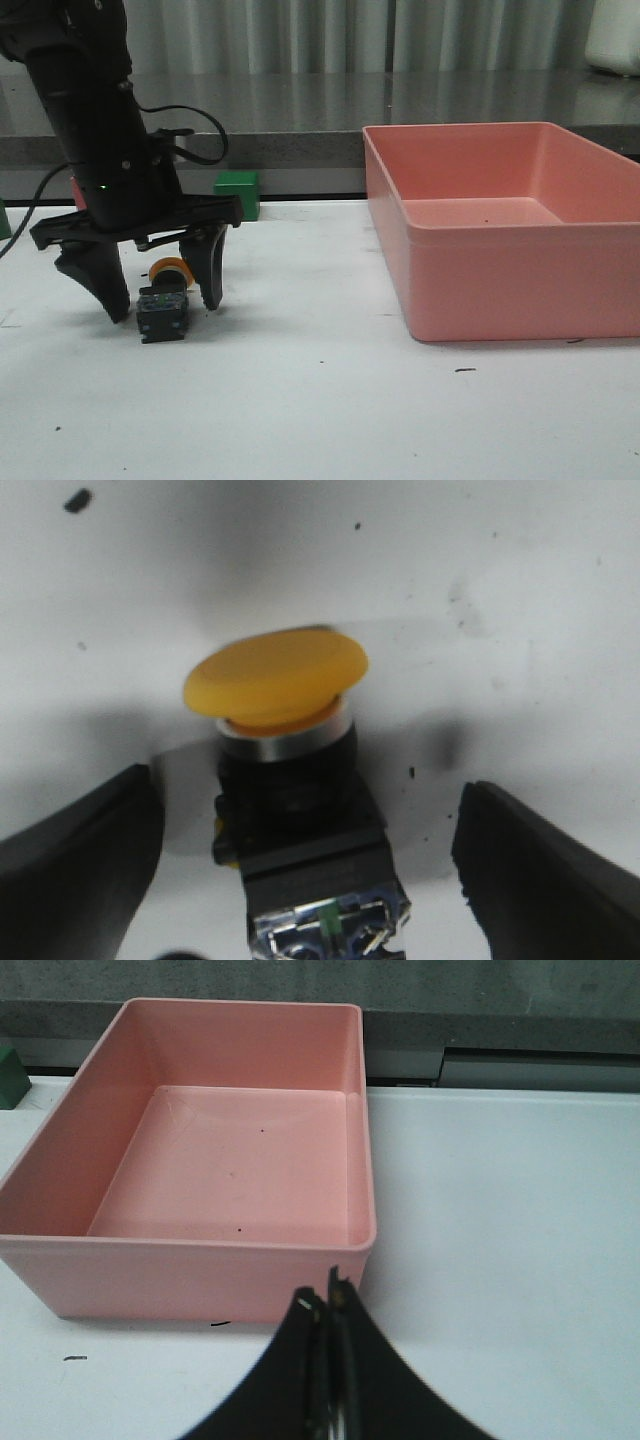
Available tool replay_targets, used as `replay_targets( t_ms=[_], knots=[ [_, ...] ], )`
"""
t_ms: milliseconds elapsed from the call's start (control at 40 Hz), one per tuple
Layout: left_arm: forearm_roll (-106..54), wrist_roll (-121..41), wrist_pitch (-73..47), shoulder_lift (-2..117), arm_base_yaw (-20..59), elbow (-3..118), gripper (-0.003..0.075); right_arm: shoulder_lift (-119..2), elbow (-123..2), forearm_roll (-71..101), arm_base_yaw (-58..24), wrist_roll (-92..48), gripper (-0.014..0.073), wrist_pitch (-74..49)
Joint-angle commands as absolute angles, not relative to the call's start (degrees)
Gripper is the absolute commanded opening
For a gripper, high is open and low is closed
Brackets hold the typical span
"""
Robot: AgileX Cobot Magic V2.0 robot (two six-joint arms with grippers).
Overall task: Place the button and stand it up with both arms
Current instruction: 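Lower the left gripper and grasp the button body, then lift the button with the left gripper and rotate it upright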
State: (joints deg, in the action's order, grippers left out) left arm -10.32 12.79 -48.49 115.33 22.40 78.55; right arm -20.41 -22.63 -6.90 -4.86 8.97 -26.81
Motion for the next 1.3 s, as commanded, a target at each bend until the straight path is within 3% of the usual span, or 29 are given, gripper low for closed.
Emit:
replay_targets(
  t_ms=[0, 225, 325, 1026, 1276],
  knots=[
    [-10.3, 13.4, -48.5, 112.5, 22.2, 80.2, 0.0512, -20.7, -24.3, -7.7, -4.6, 8.5, -0.0068, -22.3],
    [-9.4, 13.4, -49.0, 112.5, 22.2, 80.5, 0.0258, -20.7, -24.3, -7.7, -4.6, 8.5, -0.0068, -22.3],
    [-8.7, 13.4, -49.6, 112.5, 22.2, 80.5, 0.0199, -20.7, -24.3, -7.7, -4.6, 8.5, -0.0068, -22.3],
    [-4.6, 13.3, -44.8, 98.7, 22.2, 80.5, 0.019, -20.7, -24.3, -7.7, -4.6, 8.5, -0.0068, -22.3],
    [-3.3, 11.3, -22.4, 89.9, 22.2, 69.9, 0.019, -20.7, -24.3, -7.7, -4.6, 8.5, -0.0068, -22.3]
  ],
)
